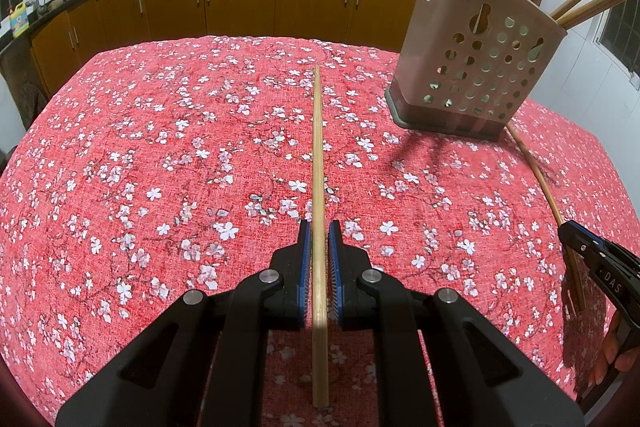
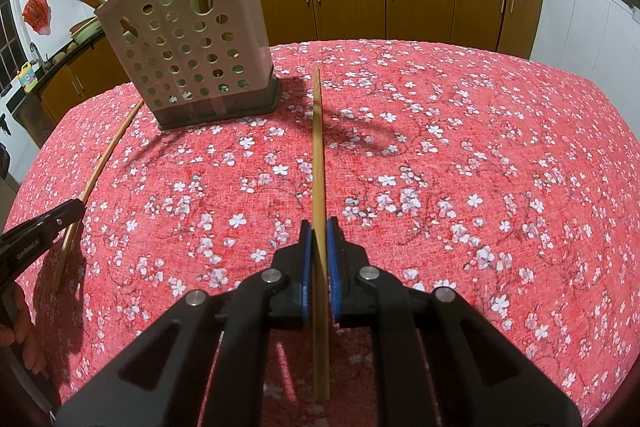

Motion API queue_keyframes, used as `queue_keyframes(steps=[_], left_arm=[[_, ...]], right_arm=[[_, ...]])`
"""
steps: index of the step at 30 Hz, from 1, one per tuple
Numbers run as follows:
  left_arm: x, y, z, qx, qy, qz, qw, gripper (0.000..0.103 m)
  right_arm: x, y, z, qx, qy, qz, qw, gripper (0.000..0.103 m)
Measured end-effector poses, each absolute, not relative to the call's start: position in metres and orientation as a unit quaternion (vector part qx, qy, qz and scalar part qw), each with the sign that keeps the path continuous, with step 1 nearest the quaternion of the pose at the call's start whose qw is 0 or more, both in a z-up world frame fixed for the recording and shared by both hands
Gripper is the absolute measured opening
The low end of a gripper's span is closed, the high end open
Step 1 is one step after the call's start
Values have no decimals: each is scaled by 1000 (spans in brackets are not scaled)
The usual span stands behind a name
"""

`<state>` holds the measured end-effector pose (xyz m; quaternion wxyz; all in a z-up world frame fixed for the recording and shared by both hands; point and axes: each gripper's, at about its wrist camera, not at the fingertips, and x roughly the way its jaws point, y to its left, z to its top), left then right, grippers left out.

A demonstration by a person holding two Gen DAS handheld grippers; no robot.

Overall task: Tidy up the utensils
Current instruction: 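Lift the chopstick upright with the left tool while the right tool lifts its chopstick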

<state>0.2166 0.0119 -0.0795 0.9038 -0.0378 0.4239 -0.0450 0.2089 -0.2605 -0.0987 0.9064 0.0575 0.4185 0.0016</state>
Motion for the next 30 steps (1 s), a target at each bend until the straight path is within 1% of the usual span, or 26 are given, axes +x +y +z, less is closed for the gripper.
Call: queue_keyframes(steps=[11,14,16,21,27,30], left_arm=[[210,7,-80,-19,425,-31,905,11],[208,6,-79,-10,425,-30,905,8],[206,3,-78,11,426,-31,904,8],[197,12,-61,3,414,-37,909,8],[184,22,-10,-25,362,-51,930,8],[181,28,13,-46,339,-62,938,8]], right_arm=[[209,-259,-99,54,419,-1,906,10],[209,-261,-99,58,418,2,907,8],[206,-263,-97,59,416,2,907,8],[192,-279,-64,80,370,1,926,8],[176,-293,-10,94,296,-5,950,8],[169,-297,7,100,268,-6,958,8]])
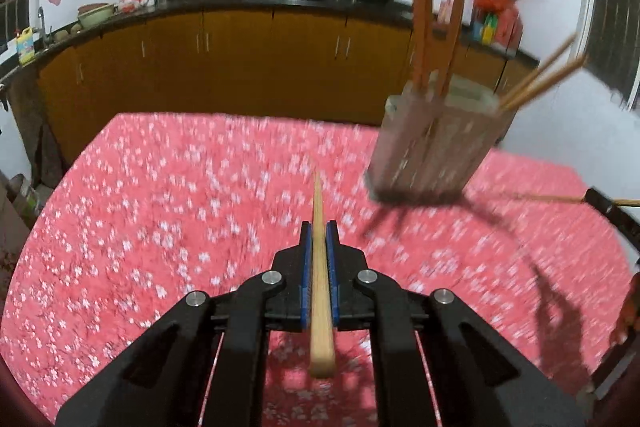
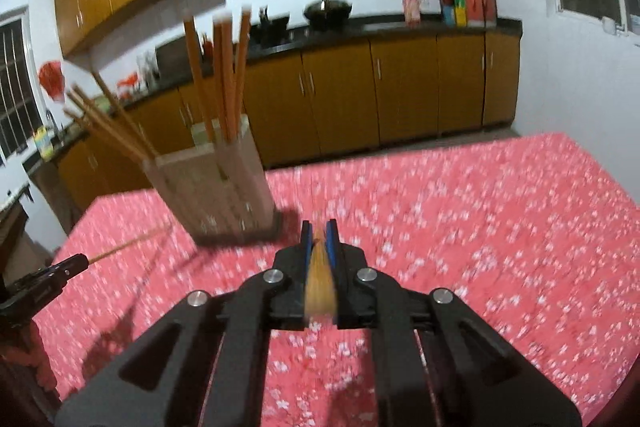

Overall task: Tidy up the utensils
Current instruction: 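Lift the chopstick upright with the left tool while the right tool lifts its chopstick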

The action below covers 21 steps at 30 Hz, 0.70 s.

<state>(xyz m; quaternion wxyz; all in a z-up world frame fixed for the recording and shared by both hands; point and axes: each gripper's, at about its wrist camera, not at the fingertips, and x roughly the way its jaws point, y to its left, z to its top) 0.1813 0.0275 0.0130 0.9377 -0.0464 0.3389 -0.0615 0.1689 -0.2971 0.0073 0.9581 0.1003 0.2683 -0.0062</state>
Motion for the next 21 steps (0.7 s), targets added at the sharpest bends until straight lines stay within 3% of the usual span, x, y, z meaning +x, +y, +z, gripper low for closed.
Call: queue_keyframes(steps=[9,21], left_arm=[[176,28,60,-63,289,-84,952,8],[177,-6,143,-48,199,-134,970,7]], right_arm=[[158,-299,44,109,220,10,969,8],[144,-284,157,115,79,81,987,8]])
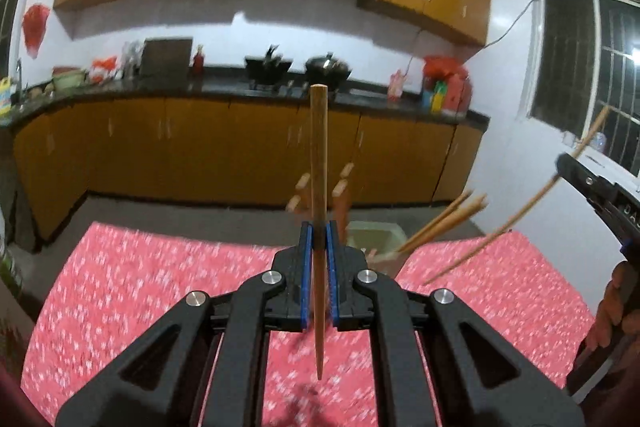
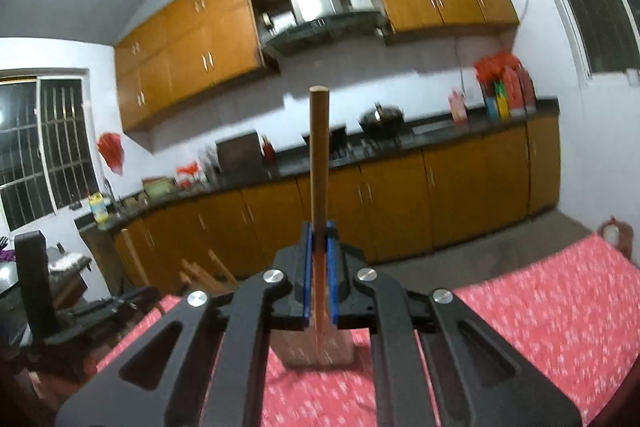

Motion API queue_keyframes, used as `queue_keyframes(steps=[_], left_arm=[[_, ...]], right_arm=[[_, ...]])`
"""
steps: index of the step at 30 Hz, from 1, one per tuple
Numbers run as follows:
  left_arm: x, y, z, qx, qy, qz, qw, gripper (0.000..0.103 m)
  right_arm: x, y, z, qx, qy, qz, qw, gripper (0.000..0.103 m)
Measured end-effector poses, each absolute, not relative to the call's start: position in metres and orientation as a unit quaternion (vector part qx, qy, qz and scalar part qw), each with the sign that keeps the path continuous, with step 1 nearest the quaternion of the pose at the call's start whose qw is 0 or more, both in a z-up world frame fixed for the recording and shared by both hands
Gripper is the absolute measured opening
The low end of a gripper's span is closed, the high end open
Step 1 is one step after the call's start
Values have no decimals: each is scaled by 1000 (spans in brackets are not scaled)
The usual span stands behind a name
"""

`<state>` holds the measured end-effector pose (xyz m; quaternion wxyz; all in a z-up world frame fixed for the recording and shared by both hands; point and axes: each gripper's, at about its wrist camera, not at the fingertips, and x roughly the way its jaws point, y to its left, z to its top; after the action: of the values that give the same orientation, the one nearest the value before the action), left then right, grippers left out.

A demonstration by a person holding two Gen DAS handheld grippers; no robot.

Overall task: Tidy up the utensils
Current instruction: 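Lift the chopstick upright with the left tool while the right tool lifts its chopstick, then lower both chopsticks into the beige holder and open both tools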

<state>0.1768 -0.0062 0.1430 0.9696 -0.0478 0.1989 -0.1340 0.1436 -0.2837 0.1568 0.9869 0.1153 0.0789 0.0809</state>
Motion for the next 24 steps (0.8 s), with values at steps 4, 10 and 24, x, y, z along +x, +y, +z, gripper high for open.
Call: queue_keyframes(steps=[4,10,24], left_arm=[[185,-20,170,-64,157,-137,976,7],[206,-30,193,-108,113,-115,981,7],[249,-42,156,-107,129,-74,983,8]], right_arm=[[154,-273,180,108,33,82,990,8],[184,-254,182,84,26,75,993,8],[236,-234,143,63,106,77,989,8]])
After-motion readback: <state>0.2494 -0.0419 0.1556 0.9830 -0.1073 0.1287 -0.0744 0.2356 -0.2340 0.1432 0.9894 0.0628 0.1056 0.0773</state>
